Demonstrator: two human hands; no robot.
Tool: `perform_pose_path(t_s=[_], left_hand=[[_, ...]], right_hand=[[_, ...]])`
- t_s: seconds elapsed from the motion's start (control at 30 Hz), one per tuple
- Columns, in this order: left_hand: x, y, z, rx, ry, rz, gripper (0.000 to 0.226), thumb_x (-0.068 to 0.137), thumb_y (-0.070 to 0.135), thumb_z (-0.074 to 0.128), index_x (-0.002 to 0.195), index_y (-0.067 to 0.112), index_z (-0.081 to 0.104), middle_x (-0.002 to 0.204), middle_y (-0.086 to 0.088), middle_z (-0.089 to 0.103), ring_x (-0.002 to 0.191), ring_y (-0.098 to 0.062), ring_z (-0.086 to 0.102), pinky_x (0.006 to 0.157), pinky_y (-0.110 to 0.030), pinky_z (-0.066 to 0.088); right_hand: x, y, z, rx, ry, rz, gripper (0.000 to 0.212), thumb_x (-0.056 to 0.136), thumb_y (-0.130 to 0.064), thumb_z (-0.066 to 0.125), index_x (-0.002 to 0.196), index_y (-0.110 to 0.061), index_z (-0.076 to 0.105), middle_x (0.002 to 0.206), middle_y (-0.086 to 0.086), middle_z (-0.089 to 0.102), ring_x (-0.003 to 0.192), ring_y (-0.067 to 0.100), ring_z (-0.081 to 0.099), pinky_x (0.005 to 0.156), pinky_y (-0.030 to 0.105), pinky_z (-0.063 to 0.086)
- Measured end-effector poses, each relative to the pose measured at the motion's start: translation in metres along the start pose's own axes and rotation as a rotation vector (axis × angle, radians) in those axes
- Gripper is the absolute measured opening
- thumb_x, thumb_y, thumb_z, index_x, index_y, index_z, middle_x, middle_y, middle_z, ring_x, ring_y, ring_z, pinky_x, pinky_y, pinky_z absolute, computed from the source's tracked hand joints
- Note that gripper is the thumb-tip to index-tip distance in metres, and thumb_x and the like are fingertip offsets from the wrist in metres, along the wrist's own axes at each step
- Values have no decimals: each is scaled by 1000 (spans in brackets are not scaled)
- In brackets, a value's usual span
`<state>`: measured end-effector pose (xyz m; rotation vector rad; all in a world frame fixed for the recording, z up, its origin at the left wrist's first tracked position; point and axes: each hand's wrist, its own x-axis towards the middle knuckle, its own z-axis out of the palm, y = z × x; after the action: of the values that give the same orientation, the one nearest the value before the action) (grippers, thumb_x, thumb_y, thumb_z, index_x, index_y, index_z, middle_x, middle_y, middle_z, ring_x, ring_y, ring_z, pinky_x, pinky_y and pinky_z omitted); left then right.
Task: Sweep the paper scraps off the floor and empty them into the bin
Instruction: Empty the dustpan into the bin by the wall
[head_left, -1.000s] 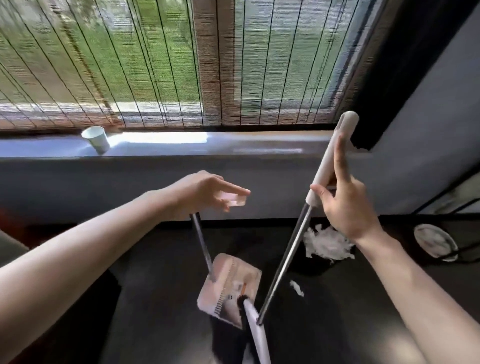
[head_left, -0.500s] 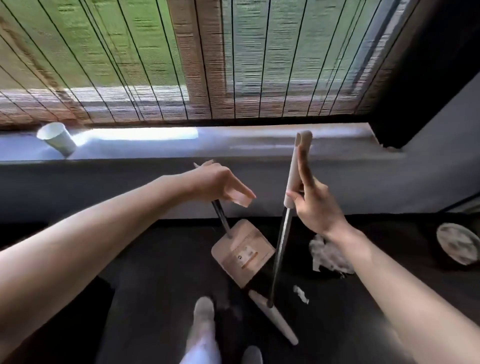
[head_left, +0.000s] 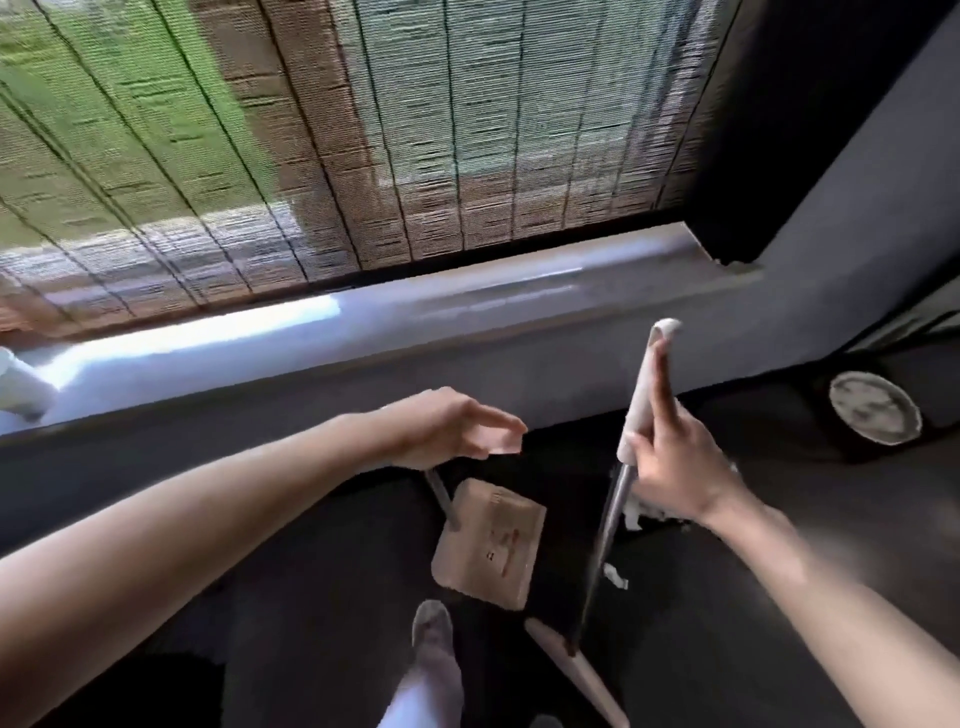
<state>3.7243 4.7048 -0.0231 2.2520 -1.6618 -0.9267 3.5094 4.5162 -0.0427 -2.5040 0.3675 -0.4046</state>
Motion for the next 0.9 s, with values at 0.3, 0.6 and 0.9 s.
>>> perform_pose_path(t_s=[0.3,0.6,0.9], left_hand=[[-49,91,89,-62,278,-62,55,89,34,67,138,43,46,93,-2,53,86,-19,53,69,-16,30],[-118,164,176,-186,598,-248,71,87,21,71,147,31,35,101,-3,47,87,-14,48,85,-28,45],[-181,181,211,-297,685,-308,61,89,28,68,143,36,42,87,6,40,74,-5,44,71,-12,32]], right_hand=[[-104,-8,-70,120,314,13,102,88,4,57,148,-27,-20,133,36,45,93,30,66,77,20,50],[-210,-40,-115,126,38,393,22,81,-45,71,69,-30,60,72,-13,54,61,1,53,58,6,39],[-295,-83,-119,1419,-237,1241,34,95,-26,48,105,6,55,96,29,59,70,36,68,51,35,58]])
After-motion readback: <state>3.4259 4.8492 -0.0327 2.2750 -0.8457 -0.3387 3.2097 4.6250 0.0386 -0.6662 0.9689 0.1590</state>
